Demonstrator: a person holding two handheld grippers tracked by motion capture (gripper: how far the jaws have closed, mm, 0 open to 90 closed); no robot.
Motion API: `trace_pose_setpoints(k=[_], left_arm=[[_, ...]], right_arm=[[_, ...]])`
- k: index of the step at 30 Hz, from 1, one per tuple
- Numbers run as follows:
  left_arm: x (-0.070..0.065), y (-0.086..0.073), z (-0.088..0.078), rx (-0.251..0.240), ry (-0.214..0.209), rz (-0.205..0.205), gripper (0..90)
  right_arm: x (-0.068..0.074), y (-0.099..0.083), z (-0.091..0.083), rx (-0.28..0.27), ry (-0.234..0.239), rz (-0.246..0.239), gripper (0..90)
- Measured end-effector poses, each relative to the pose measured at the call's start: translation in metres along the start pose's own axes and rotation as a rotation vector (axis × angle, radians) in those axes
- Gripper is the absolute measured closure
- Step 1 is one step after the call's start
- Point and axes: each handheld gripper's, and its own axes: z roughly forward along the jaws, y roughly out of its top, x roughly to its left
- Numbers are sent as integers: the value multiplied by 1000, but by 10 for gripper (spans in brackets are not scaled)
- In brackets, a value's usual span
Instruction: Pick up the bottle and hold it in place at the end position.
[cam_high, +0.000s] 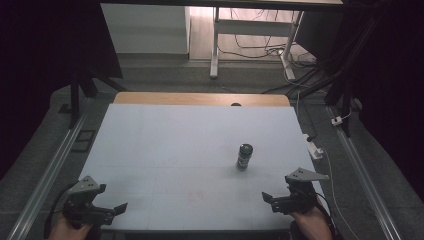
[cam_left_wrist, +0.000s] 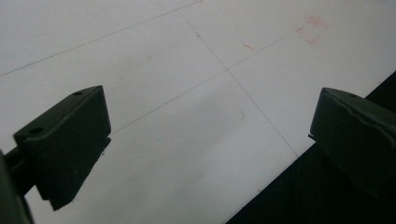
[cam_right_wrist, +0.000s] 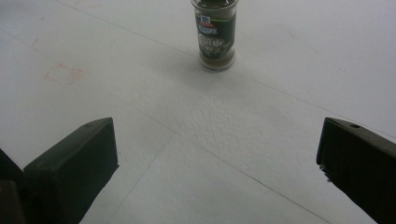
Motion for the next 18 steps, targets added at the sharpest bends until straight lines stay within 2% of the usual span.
trace_pose_setpoints(k=[10,18], left_arm=[[0,0,0,0,-2,-1,0],[1,0,0,-2,-5,-3,0]], right_arm=[[2,7,9,-10,46,-36,0],[0,12,19,-23,79,-35,0]])
